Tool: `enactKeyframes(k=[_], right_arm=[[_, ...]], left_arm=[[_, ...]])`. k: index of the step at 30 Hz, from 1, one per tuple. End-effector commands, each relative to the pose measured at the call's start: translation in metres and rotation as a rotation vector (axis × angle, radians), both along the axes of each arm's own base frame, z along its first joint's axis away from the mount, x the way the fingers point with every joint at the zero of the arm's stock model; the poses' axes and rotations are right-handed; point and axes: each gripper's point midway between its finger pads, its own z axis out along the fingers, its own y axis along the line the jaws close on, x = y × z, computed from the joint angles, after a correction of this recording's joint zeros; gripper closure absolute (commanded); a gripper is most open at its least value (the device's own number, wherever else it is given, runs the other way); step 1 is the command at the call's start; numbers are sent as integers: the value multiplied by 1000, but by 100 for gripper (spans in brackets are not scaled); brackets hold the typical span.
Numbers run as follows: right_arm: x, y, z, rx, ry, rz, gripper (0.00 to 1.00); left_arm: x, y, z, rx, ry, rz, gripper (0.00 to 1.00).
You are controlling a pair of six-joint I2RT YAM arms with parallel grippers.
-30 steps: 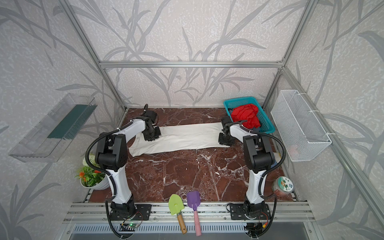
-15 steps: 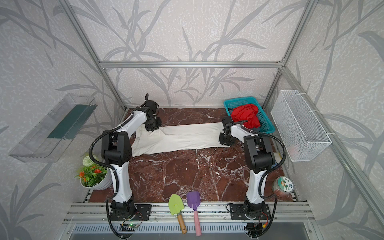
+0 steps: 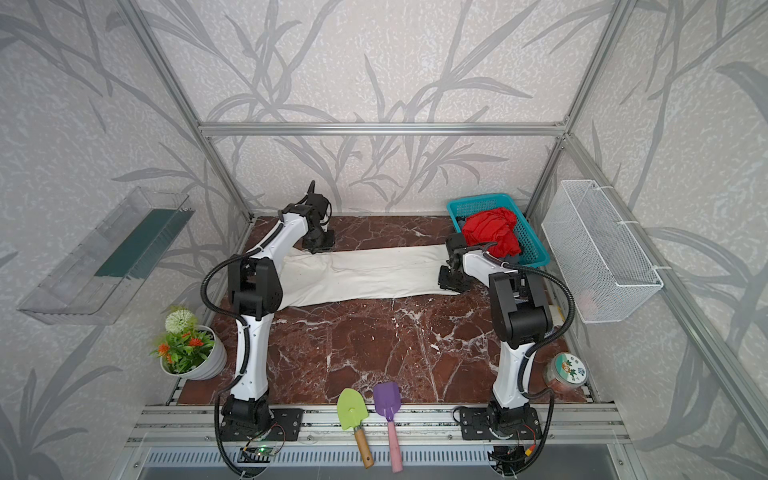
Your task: Fold and stack the t-shirts
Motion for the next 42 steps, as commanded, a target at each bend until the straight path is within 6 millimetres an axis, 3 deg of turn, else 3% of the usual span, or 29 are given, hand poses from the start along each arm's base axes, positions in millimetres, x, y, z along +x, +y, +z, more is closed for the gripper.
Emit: enactKeyframes(k=[1, 6, 8, 15, 24, 28, 32, 38, 42], right_arm=[[-32, -28, -22, -100, 130, -33, 63], [-21, -26, 4, -133, 32, -14, 63], [-10, -15, 13, -102, 6, 10, 63], [5, 9, 17, -37, 3, 54, 62], [3, 11, 9, -29, 22, 59, 63], [2, 9, 11, -30, 22, 60, 63], [9, 11, 22, -31, -6, 70, 63], [30, 27, 42, -6, -64, 112, 63], [39, 41, 44, 7, -64, 137, 63]], left_arm=[[-5, 16, 49, 3, -163, 85, 67], [-47, 51, 16, -49, -81, 278, 67], [-48, 59, 1, -96, -61, 324, 68], [-22, 64, -23, -145, -2, 385, 77], [17, 77, -32, -72, -17, 417, 77], [23, 77, -41, -65, 7, 412, 77], [22, 77, -32, -62, -23, 392, 77], [-2, 92, 18, -24, -194, 423, 77], [-20, 94, 9, -6, -161, 424, 75]])
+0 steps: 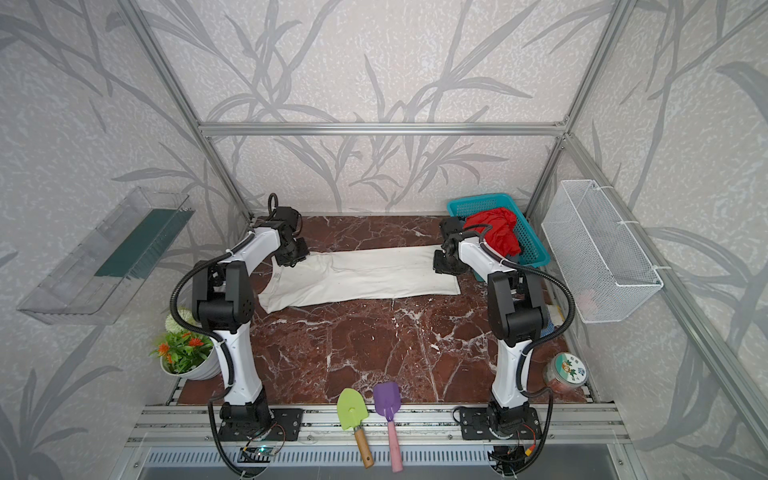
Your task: Fold and stack the t-shirts
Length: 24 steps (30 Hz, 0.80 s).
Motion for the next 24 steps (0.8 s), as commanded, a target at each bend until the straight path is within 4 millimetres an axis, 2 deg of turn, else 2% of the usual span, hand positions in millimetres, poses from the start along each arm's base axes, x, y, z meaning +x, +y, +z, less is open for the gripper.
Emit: enactKeyframes(k=[1, 5, 9, 17, 24], right_arm=[[-5, 13, -11, 4, 52, 44, 63], [-5, 18, -12, 8, 52, 53, 63], [-8, 17, -18, 3, 66, 55, 62], [-12, 17, -21, 5, 76, 54, 62], [-13, 12, -27, 22, 93, 46, 62]], left_arm=[[1, 7, 8, 36, -48, 14, 75], [-15, 1, -12, 3, -12, 23, 75], [-15, -2, -23, -19, 5, 29, 76], [21, -1, -27, -3, 6, 24, 76], [41, -6, -53, -26, 64, 18, 76]])
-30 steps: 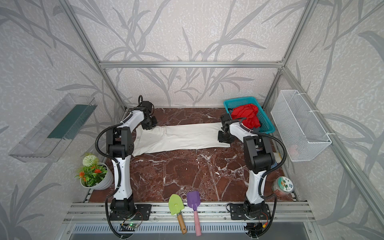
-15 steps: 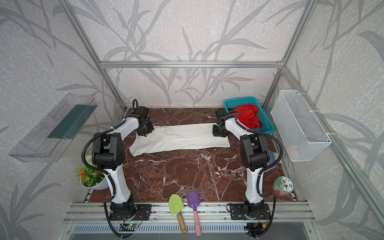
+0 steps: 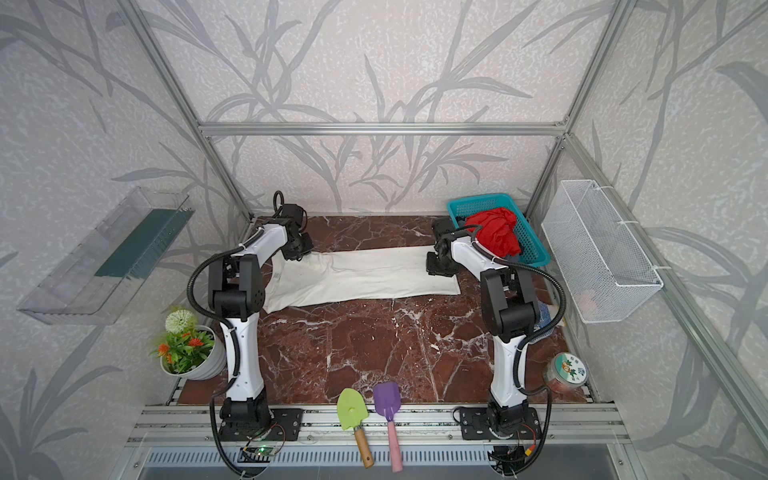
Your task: Fold and stack the t-shirts
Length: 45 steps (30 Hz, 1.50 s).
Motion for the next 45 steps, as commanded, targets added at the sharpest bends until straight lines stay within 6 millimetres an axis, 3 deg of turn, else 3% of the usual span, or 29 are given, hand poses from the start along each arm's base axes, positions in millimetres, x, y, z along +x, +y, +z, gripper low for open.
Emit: enactKeyframes(k=[1, 5, 9, 15, 18, 20, 26, 29, 34, 40, 45], right_arm=[[-7, -4, -11, 6, 42, 1, 62], [-9, -6, -15, 36, 58, -9, 62], [-11, -8, -18, 30, 64, -10, 62], [-13, -13, -18, 6, 60, -16, 62], [-13, -13, -19, 11, 59, -16, 62], [-12, -13, -21, 12, 62, -17, 62], [-7, -12, -21, 20, 55, -20, 62], [-3, -10, -19, 30, 53, -16, 62], [-5, -12, -18, 22, 54, -18, 62], [-20, -14, -36, 26, 105, -34, 62], [-33, -20, -45, 15, 130, -55, 62]], left_arm=[[-9, -3, -14, -11, 68, 4, 76], [-6, -1, -19, -5, 66, 14, 76], [1, 4, -12, 21, 40, 14, 76], [10, 9, 30, 77, -63, -22, 76], [6, 5, 50, 73, -114, -44, 76], [-3, -3, 52, 57, -101, -62, 76], [-31, -47, 45, 0, -78, -147, 79], [-34, -60, 34, -14, -45, -156, 80], [-31, -60, 16, 5, 0, -123, 80], [-24, -54, -13, 48, 45, -122, 79], [-10, -79, -11, -59, -25, -236, 77]])
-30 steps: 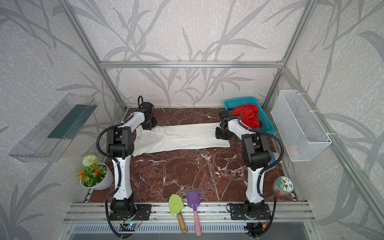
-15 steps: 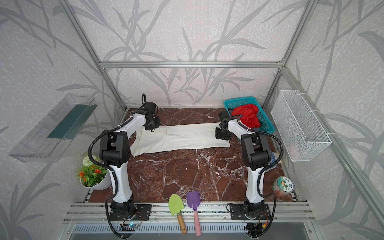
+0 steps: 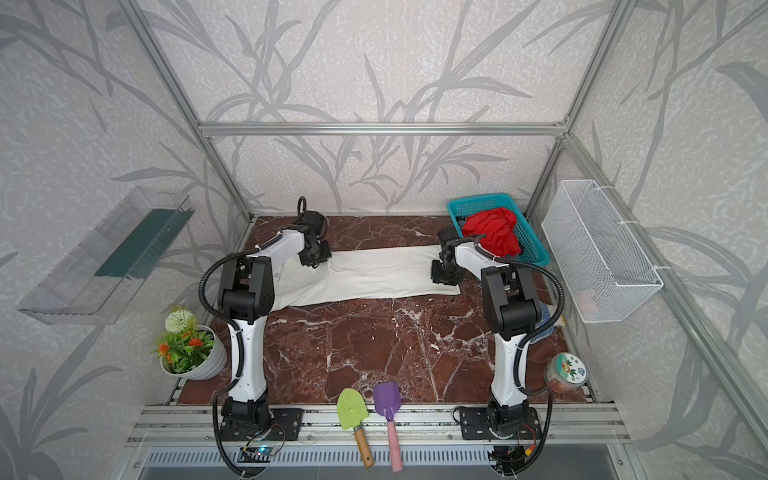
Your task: Fold and stack the t-shirts
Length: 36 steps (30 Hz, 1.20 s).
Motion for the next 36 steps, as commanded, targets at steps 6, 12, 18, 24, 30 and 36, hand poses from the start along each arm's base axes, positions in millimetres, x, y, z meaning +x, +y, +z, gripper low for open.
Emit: enactKeyframes(k=[6, 12, 18, 24, 30, 36], right_arm=[[-22, -15, -13, -20, 71, -55, 62], [-32, -18, -22, -23, 102, -64, 62], [-45, -18, -29, -14, 132, -49, 63], [-69, -14, -34, 14, 179, -38, 62], [-102, 2, -30, 23, 221, 5, 62], [-150, 56, -37, 71, 289, 149, 63]], left_arm=[[6, -19, 55, -88, -186, -120, 74], [-35, 22, 65, 45, -83, 33, 70], [-66, 36, 16, 48, 91, 80, 70], [-73, 43, -8, 59, 143, 112, 70], [-61, 45, -28, 54, 175, 136, 70], [-13, 31, -33, -2, 136, 119, 70]])
